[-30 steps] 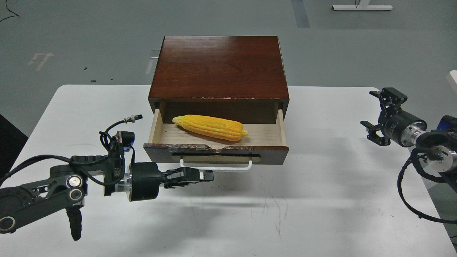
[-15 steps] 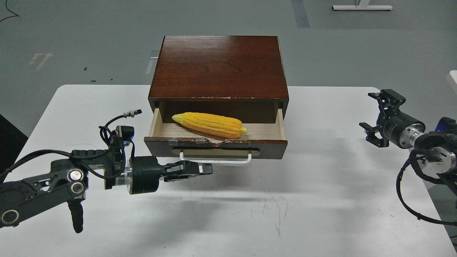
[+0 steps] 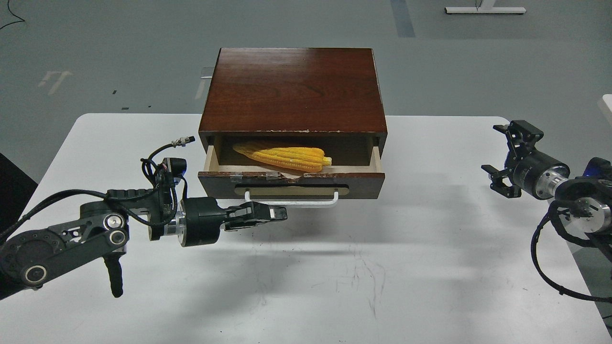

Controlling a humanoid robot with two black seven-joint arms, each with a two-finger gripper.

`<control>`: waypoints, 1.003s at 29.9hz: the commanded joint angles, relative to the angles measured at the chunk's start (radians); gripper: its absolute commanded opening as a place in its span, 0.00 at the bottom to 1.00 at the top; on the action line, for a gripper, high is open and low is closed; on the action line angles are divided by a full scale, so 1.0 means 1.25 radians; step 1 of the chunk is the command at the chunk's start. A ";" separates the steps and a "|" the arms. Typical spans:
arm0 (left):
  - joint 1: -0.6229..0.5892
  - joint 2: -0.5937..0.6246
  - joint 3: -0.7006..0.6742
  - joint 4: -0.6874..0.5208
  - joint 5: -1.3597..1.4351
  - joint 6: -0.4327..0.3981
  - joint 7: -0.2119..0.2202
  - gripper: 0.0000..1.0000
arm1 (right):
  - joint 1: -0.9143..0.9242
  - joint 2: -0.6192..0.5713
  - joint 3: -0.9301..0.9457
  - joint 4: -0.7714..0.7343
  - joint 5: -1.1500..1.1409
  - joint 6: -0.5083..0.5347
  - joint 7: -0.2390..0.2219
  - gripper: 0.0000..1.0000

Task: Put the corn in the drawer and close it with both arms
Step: 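Push the drawer front with the left gripper toward the cabinet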

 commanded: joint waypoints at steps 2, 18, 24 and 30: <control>-0.024 -0.012 -0.006 0.019 -0.001 -0.005 0.000 0.00 | 0.000 0.000 0.000 0.000 0.000 0.000 0.000 1.00; -0.068 -0.077 -0.001 0.106 -0.001 -0.021 0.000 0.00 | -0.003 -0.002 0.000 0.000 0.000 0.000 0.000 1.00; -0.094 -0.088 -0.011 0.134 -0.006 -0.053 0.000 0.00 | -0.005 -0.004 -0.001 0.000 0.000 0.001 0.001 1.00; -0.102 -0.110 -0.011 0.181 -0.008 -0.057 -0.001 0.00 | -0.001 -0.001 0.000 0.001 0.000 0.001 0.000 1.00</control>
